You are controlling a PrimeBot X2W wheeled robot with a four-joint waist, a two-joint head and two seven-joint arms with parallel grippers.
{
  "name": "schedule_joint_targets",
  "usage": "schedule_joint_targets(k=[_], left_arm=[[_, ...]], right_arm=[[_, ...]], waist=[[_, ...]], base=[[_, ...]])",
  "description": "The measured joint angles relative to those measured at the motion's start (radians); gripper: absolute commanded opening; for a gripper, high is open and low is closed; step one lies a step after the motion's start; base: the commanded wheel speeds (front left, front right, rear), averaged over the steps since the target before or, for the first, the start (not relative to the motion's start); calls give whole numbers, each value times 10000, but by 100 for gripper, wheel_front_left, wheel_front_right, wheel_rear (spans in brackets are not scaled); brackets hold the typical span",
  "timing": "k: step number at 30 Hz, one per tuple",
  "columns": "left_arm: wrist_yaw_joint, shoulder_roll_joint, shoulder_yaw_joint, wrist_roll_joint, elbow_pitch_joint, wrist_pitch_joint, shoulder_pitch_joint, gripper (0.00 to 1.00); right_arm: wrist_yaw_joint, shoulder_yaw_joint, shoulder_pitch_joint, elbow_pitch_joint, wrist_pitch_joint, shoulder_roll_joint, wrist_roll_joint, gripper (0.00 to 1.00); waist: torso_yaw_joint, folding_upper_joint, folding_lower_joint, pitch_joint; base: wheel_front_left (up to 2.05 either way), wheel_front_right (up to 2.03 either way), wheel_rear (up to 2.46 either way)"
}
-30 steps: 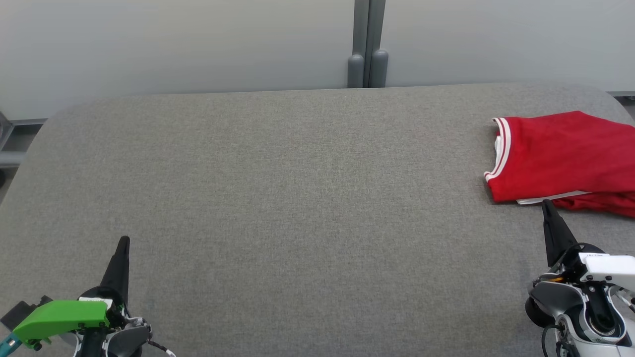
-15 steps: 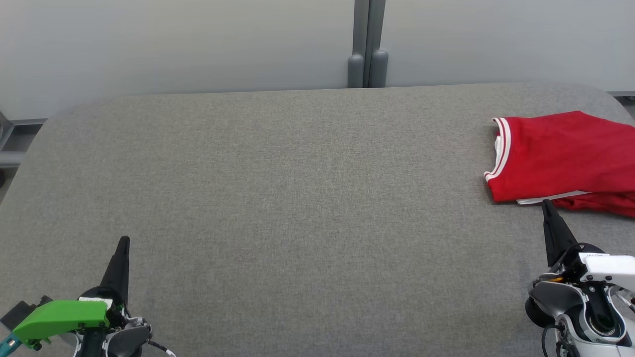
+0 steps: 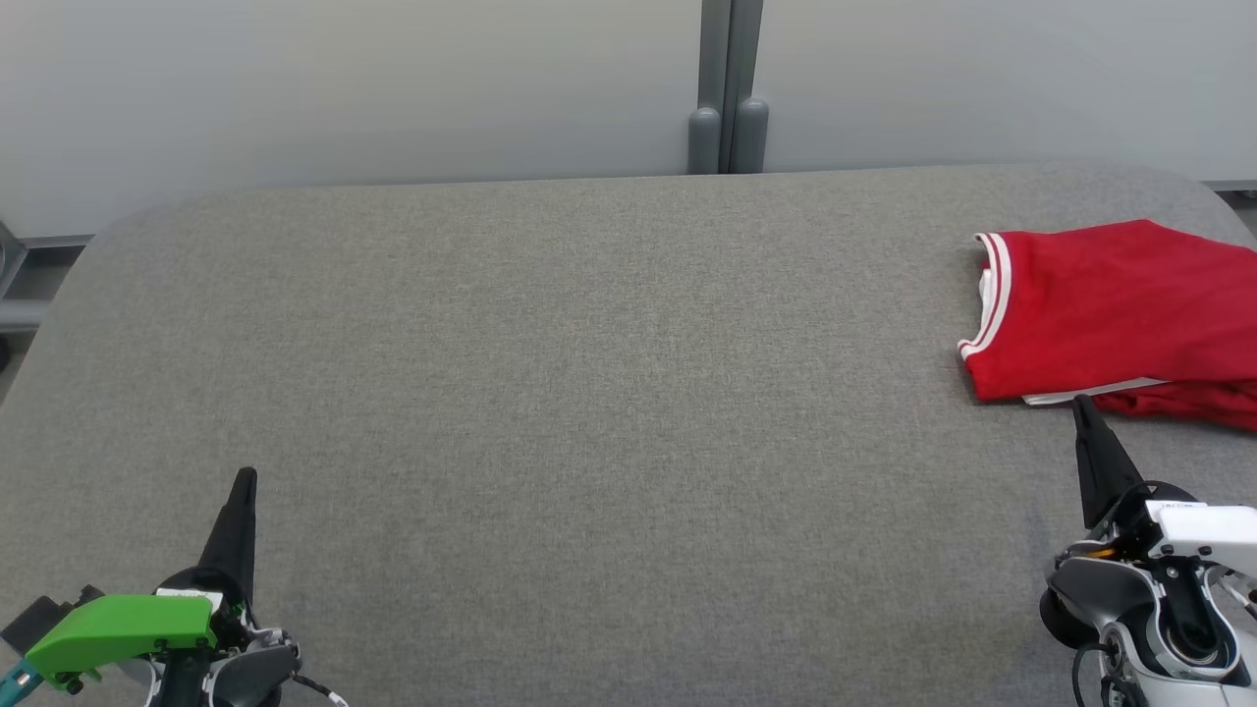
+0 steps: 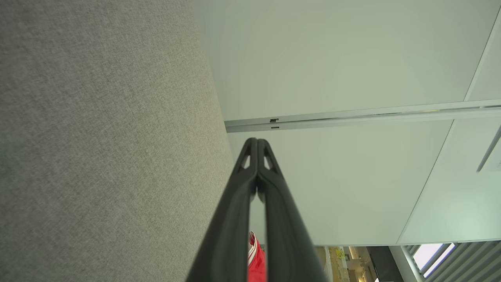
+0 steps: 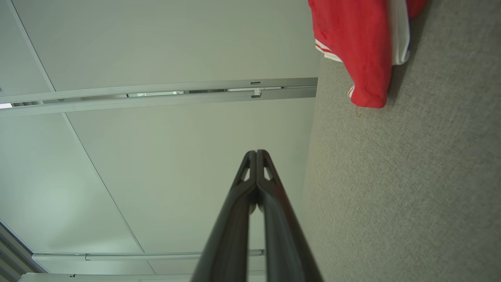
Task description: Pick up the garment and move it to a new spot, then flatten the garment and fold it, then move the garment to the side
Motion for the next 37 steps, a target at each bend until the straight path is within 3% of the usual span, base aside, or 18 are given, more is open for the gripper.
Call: schedule_joint_targets(k=[37], left_arm=[[0,0,0,0,-2,0,0,0]], right_arm=[[0,0,0,-2,0,0,0,0]], waist=[[0,0,0,0]], base=[[0,0,0]])
